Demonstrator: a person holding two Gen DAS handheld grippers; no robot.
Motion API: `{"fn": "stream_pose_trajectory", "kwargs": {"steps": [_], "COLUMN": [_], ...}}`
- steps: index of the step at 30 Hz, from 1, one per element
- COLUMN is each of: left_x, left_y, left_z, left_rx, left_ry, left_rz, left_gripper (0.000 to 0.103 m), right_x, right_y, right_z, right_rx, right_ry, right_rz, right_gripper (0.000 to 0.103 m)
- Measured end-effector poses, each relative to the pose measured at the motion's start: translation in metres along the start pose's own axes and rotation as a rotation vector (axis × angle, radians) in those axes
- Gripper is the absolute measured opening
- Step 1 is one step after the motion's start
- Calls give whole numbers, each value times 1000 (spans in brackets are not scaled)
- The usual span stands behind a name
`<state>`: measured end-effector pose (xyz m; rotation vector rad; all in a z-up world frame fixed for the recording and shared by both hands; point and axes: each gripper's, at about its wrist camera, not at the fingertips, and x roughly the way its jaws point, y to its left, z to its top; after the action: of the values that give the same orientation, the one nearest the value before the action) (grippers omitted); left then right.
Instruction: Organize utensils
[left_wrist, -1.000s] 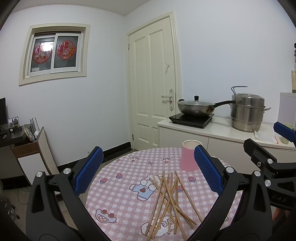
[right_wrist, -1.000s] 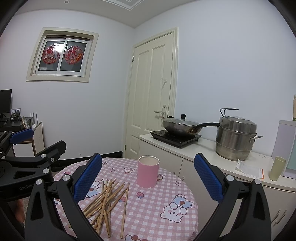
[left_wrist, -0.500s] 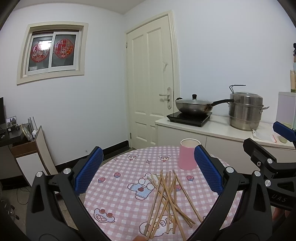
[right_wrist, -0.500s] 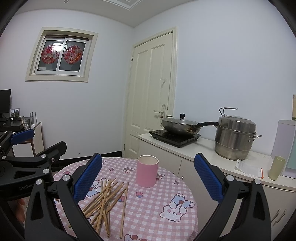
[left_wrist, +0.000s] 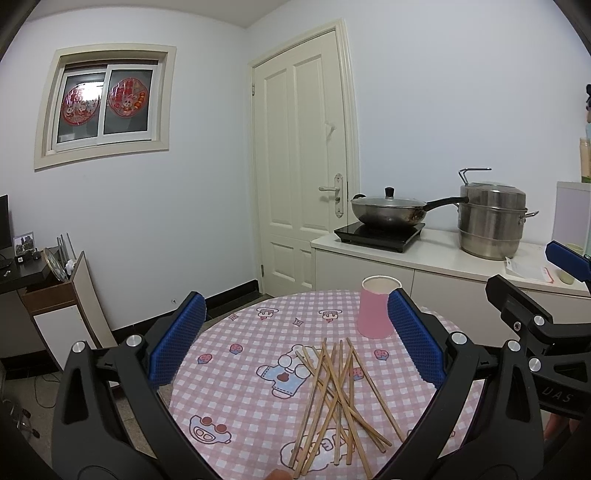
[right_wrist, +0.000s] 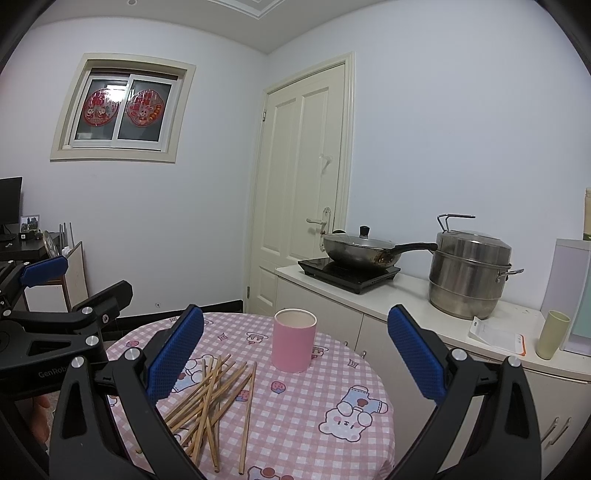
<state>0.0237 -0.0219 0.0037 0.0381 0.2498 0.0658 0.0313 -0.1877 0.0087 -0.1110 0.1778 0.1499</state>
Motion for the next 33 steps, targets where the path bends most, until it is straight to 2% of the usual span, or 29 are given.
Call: {"fn": "stream_pose_trajectory", "kwargs": {"steps": [33], "left_x": [1], "left_y": [2], "left_z": [2], "left_rx": [12], "left_ry": [3], "left_rz": [14], "left_gripper": [97], "right_x": [0], "right_y": [0], "right_z": [1], "right_rx": [-2], "right_ry": [-1], "right_rz": [1], "right_gripper": [96]}}
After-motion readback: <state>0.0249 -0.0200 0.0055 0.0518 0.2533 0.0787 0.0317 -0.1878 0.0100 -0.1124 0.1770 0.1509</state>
